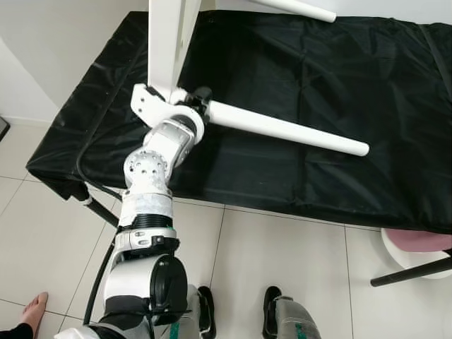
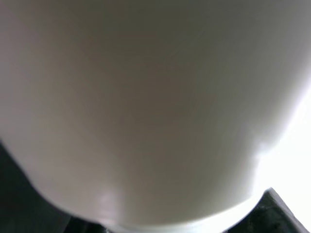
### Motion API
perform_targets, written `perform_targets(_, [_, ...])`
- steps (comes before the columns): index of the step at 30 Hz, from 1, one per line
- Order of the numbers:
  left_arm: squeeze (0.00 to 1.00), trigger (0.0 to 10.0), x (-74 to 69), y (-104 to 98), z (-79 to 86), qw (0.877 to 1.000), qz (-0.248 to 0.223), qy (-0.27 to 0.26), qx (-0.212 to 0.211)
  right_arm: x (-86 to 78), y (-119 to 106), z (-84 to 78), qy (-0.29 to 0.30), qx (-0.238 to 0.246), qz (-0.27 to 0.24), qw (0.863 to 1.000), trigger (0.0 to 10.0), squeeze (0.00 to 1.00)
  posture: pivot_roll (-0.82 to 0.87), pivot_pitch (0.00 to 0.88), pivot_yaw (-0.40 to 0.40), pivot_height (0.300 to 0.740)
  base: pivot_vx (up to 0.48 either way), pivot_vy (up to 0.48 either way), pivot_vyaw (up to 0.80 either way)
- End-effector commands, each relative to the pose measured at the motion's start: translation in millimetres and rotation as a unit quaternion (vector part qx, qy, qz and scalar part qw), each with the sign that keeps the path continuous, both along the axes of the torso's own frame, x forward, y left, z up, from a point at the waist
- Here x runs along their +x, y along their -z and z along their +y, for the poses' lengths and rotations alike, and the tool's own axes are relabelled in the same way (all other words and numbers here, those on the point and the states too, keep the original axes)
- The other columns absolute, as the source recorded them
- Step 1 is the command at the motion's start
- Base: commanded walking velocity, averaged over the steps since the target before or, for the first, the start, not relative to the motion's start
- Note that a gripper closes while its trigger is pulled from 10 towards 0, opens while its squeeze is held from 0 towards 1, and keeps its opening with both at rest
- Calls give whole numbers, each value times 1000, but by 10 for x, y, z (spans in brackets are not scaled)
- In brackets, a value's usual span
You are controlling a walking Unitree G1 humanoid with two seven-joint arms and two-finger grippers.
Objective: Building children table
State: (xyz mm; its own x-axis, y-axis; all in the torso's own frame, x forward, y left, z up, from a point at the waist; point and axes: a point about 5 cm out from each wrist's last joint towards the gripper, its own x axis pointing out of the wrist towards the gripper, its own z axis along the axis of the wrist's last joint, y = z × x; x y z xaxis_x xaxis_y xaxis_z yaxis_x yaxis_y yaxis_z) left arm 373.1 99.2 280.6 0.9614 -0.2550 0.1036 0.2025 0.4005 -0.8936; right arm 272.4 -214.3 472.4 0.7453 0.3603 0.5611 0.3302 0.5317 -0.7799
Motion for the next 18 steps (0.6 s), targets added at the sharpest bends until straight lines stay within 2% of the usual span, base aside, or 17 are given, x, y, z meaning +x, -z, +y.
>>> perform_targets(1, [0, 0, -160, -644, 61, 987, -158, 7, 13, -37, -34, -383, 48, 124, -29, 991, 0, 0, -125, 169, 151, 740, 0, 0, 0])
perform_targets(4, [0, 0, -253, -973, 106, 977, -213, 6, 35, -22, 62, -481, 74, 150, -30, 985, 0, 0, -112, 171, 150, 740, 0, 0, 0])
perform_targets(7, [0, 0, -279, -1052, 104, 973, -226, 9, 41, -12, 101, -496, 80, 154, -25, 984, 0, 0, -112, 171, 150, 740, 0, 0, 0])
perform_targets(8, [0, 0, -297, -1143, 104, 970, -237, 7, 53, 3, 165, -528, 88, 166, -20, 982, 0, 0, -99, 175, 151, 740, 0, 0, 0])
perform_targets(9, [0, 0, -297, -1143, 104, 970, -237, 7, 53, 3, 165, -528, 88, 166, -20, 982, 0, 0, -99, 175, 151, 740, 0, 0, 0])
perform_targets(10, [0, 0, -317, -1252, 99, 966, -250, 10, 67, 18, 264, -610, 103, 193, -17, 976, 0, 0, -85, 179, 142, 740, 0, 0, 0])
perform_targets(11, [0, 0, -317, -1252, 99, 966, -250, 10, 67, 18, 264, -610, 103, 193, -17, 976, 0, 0, -85, 179, 142, 740, 0, 0, 0])
perform_targets(13, [0, 0, -397, -1518, 58, 949, -297, 26, 102, 86, 582, -762, 137, 235, 6, 962, 0, 0, -69, 184, 133, 740, 0, 0, 0])
perform_targets(16, [0, 0, -430, -1604, 42, 942, -314, 31, 113, 112, 704, -806, 152, 243, 17, 958, 0, 0, -69, 184, 133, 740, 0, 0, 0])
perform_targets(18, [0, 0, -489, -1744, -7, 931, -338, 43, 130, 194, 1037, -832, 152, 288, 46, 944, 0, 0, -45, 188, 124, 740, 0, 0, 0])
